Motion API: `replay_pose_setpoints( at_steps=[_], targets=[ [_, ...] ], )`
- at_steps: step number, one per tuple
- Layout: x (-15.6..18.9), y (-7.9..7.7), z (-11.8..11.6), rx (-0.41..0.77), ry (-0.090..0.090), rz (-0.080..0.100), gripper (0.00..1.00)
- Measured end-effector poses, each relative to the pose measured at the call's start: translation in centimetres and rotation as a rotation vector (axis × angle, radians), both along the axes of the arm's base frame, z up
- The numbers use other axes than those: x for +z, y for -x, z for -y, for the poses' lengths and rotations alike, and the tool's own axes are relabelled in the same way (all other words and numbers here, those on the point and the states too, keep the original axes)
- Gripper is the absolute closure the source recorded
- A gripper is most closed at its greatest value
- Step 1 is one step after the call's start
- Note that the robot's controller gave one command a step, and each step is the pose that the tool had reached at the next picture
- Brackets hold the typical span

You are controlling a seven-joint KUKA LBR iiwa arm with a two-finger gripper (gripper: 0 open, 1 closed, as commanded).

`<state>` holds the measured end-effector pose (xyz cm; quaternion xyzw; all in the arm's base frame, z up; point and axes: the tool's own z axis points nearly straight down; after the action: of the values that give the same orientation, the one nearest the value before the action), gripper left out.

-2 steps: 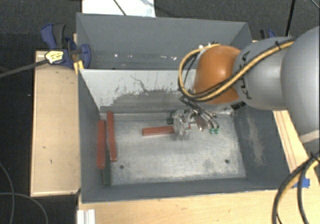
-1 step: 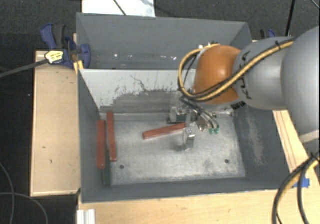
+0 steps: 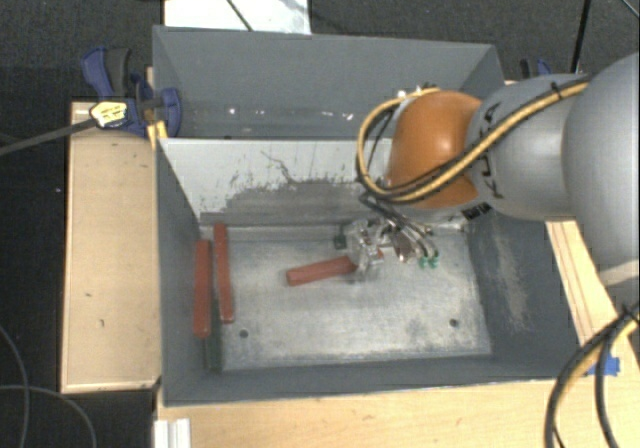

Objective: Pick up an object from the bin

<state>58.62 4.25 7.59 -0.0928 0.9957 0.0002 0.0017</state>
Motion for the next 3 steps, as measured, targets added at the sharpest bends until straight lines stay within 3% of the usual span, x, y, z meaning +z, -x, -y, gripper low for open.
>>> replay_pose_setpoints(
  at_steps=[2, 3],
  targets=[
    [0.1, 0.1, 0.0, 0.0, 0.0, -0.001, 1.0],
    [4.2, 1.0, 0.1, 0.057, 0.0, 0.004, 1.0]
  ],
)
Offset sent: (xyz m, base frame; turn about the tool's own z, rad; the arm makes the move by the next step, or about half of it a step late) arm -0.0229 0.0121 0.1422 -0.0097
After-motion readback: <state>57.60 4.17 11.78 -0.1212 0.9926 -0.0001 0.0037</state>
